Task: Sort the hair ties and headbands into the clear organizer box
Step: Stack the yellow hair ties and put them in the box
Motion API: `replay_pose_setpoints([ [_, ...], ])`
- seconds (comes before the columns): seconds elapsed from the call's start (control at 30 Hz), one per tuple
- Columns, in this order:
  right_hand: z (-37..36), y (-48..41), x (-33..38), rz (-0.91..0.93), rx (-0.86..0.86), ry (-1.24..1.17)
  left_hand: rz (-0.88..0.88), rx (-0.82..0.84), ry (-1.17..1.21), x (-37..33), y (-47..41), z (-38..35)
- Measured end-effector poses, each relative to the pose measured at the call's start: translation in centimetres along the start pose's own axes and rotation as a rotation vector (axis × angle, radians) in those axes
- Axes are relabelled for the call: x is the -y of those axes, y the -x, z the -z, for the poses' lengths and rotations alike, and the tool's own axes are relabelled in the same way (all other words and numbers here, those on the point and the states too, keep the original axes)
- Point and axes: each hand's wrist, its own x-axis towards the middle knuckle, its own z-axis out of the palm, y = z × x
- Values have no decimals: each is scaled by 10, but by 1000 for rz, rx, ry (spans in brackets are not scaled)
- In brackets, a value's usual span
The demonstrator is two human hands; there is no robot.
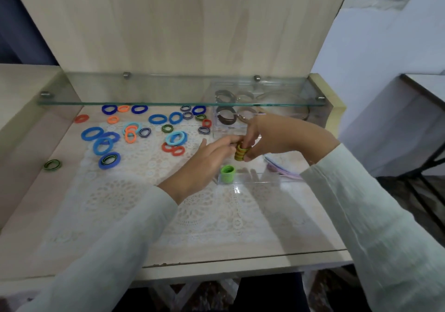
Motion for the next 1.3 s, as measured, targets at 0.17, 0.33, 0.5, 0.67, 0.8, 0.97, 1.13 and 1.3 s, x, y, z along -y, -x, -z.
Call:
replay_pose_setpoints([
  [0.17, -10, 4, -10, -15, 19, -44, -131, 4, -144, 5, 11, 3],
  [0.33, -24, 1, -8, -42, 95, -121, -251, 25, -322, 21, 21, 6],
  [0.5, -26, -4, -1, -67, 181, -97, -259, -7, -384, 27, 23, 5],
  [0.67, -16, 1, 12, -60, 258, 16, -287, -29, -456, 31, 22, 4],
  [0.8, -11, 8, 23, -90, 338, 93, -256, -35, -459, 32, 23, 5],
  [0.97, -11, 13, 30, -87, 379, 185, -274, -41, -475, 29, 23, 5],
  [1.13, -16, 14, 35, -109, 358, 270, -300, -59, -489, 26, 25, 6],
  [1.3, -18, 14, 40, -137, 365, 306, -341, -63, -509, 27, 25, 6],
])
